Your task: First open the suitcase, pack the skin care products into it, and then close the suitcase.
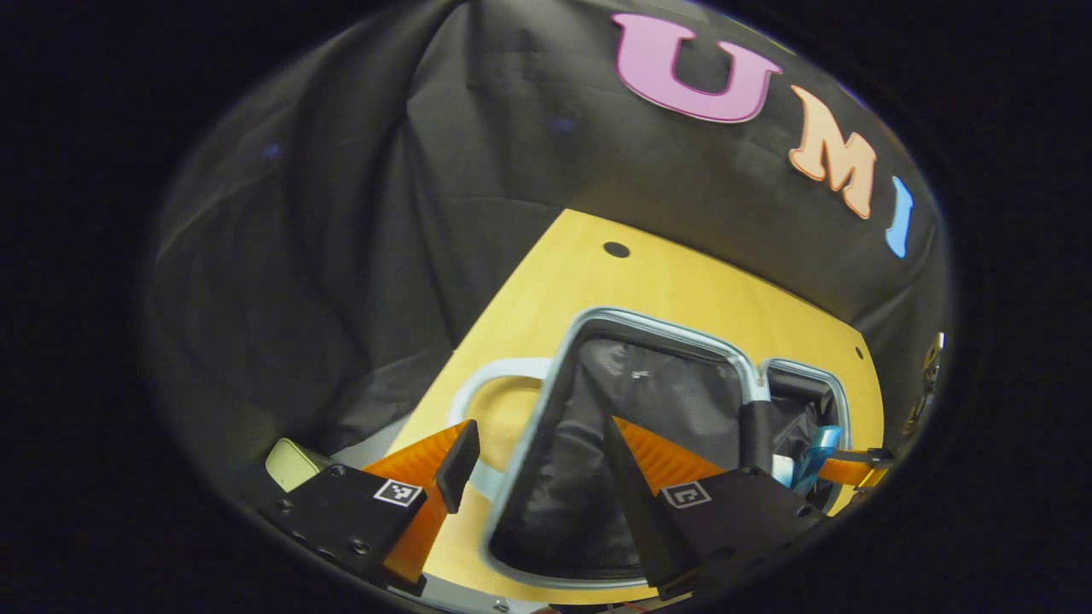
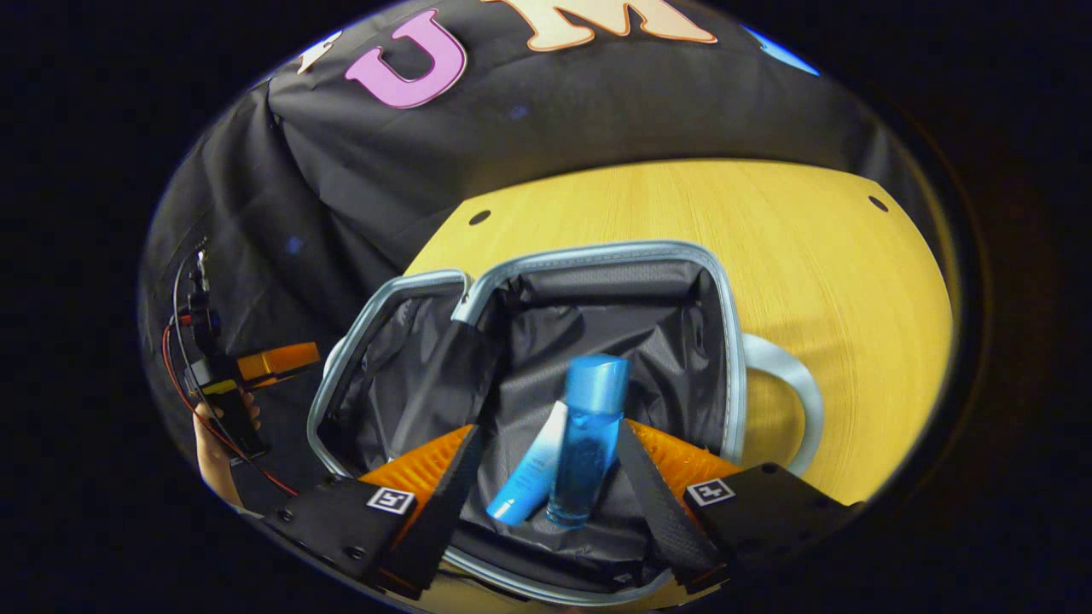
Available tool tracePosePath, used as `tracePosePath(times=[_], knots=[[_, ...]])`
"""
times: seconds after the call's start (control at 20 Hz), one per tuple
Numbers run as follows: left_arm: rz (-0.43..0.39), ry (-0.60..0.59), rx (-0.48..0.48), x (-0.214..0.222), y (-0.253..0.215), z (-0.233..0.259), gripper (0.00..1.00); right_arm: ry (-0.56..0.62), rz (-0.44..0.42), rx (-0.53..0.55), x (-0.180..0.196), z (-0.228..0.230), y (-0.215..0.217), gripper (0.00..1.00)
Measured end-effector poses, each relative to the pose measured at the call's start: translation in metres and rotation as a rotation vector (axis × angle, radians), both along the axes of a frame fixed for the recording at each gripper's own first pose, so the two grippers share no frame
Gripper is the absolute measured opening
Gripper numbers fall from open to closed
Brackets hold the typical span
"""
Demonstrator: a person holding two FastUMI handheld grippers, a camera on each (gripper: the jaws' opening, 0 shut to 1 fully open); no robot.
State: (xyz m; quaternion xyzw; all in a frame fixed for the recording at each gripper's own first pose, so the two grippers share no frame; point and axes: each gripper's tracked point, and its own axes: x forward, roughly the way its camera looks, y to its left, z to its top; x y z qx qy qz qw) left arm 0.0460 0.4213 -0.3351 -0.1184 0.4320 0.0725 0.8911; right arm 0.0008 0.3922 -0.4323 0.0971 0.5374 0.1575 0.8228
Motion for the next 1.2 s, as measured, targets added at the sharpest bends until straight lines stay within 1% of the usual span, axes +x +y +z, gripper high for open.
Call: tracePosePath(times=[0.05,0.1,0.15,0.2,0.25,0.3,0.35,0.4,0.6,0.65,0.7,0.75,0.8,0.85,0.9,0.95,1.0,1.1,1.15,1.2], knots=[[0.013,0.013,0.006,0.000,0.011,-0.006,0.86,-0.016,-0.007,0.007,0.004,0.003,0.004,0.95],[0.019,0.022,0.006,0.003,0.019,-0.014,0.90,-0.038,-0.013,0.017,0.010,0.008,0.009,0.93],[0.028,0.035,0.005,0.002,0.022,-0.017,0.90,-0.060,-0.021,0.017,0.015,0.013,0.012,0.98],[0.032,0.042,0.003,0.005,0.030,-0.023,0.86,-0.079,-0.026,0.019,0.019,0.019,0.013,0.98],[0.038,0.059,-0.004,0.007,0.036,-0.031,0.86,-0.095,-0.031,0.020,0.024,0.024,0.015,0.98],[0.038,0.073,-0.011,0.008,0.039,-0.038,0.89,-0.111,-0.036,0.020,0.028,0.028,0.018,0.98],[0.041,0.086,-0.014,0.009,0.044,-0.046,0.89,-0.126,-0.043,0.021,0.032,0.033,0.020,0.98],[0.040,0.104,-0.017,0.010,0.048,-0.053,0.86,-0.141,-0.050,0.019,0.034,0.038,0.020,0.98],[0.023,0.173,-0.036,0.017,0.051,-0.086,0.87,-0.180,-0.074,0.000,0.040,0.052,0.013,0.98],[0.019,0.192,-0.048,0.015,0.053,-0.091,0.84,-0.180,-0.081,-0.003,0.040,0.052,0.011,0.98],[0.014,0.208,-0.071,0.013,0.048,-0.093,0.66,-0.181,-0.087,-0.006,0.039,0.053,0.011,0.98],[0.009,0.197,-0.111,0.016,0.037,-0.093,0.48,-0.186,-0.091,-0.005,0.041,0.055,0.009,0.98],[0.010,0.190,-0.105,0.016,0.036,-0.088,0.30,-0.192,-0.091,-0.002,0.041,0.057,0.009,0.98],[-0.006,0.172,-0.108,0.019,0.034,-0.084,0.12,-0.199,-0.091,0.001,0.042,0.060,0.009,0.98],[-0.014,0.130,-0.113,0.024,0.032,-0.076,0.08,-0.210,-0.090,0.002,0.043,0.061,0.008,0.98],[-0.028,0.125,-0.117,0.024,0.028,-0.069,0.06,-0.229,-0.086,0.009,0.045,0.066,0.008,0.98],[-0.031,0.130,-0.102,0.021,0.030,-0.062,0.04,-0.258,-0.083,0.013,0.049,0.070,0.007,0.98],[-0.022,0.073,-0.075,0.025,0.032,-0.040,0.03,-0.324,-0.071,0.014,0.057,0.081,0.001,1.00],[-0.016,0.044,-0.069,0.026,0.029,-0.026,0.02,-0.347,-0.061,0.007,0.060,0.086,-0.003,0.98],[-0.016,0.027,-0.055,0.025,0.026,-0.010,0.02,-0.375,-0.052,-0.005,0.060,0.092,-0.009,0.98]])
